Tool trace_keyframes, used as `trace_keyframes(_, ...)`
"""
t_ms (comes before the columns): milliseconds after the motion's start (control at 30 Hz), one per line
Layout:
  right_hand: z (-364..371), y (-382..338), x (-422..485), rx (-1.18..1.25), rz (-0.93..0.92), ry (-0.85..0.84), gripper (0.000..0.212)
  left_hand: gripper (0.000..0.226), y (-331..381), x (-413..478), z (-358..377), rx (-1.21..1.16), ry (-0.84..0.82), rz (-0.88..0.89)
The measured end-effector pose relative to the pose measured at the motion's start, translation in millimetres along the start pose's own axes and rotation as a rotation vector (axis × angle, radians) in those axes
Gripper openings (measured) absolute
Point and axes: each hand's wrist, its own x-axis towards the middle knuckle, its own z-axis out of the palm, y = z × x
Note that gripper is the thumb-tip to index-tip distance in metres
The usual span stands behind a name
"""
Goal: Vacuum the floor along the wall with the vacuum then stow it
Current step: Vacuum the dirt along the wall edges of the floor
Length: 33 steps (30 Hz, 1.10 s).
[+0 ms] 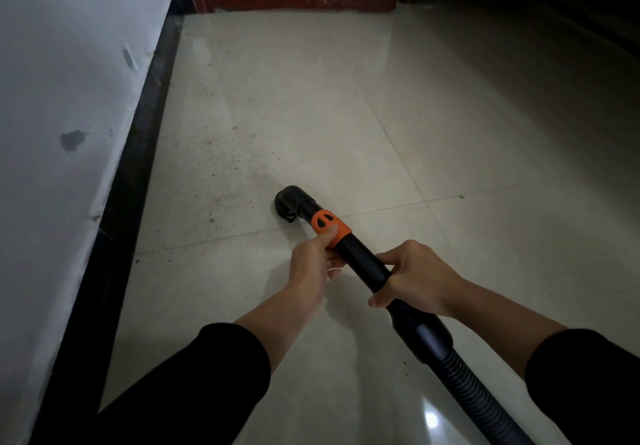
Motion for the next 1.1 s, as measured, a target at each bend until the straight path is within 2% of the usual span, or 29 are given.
trace_keyframes(400, 20, -32, 36, 0.023, -0.07, -0.033, 0.035, 0.018, 16, 20, -37, -0.064, 0.1, 0.041)
trace_keyframes(833, 33, -48, 46, 0.06, -0.099, -0.086, 0.037, 0.02, 20, 18, -60, -0.099, 0.136, 0.058)
trace_keyframes(1100, 34, -54, 39, 0.038, -0.129, -0.146, 0.048, 0.02, 17, 7, -72, -0.091, 0.132, 0.067)
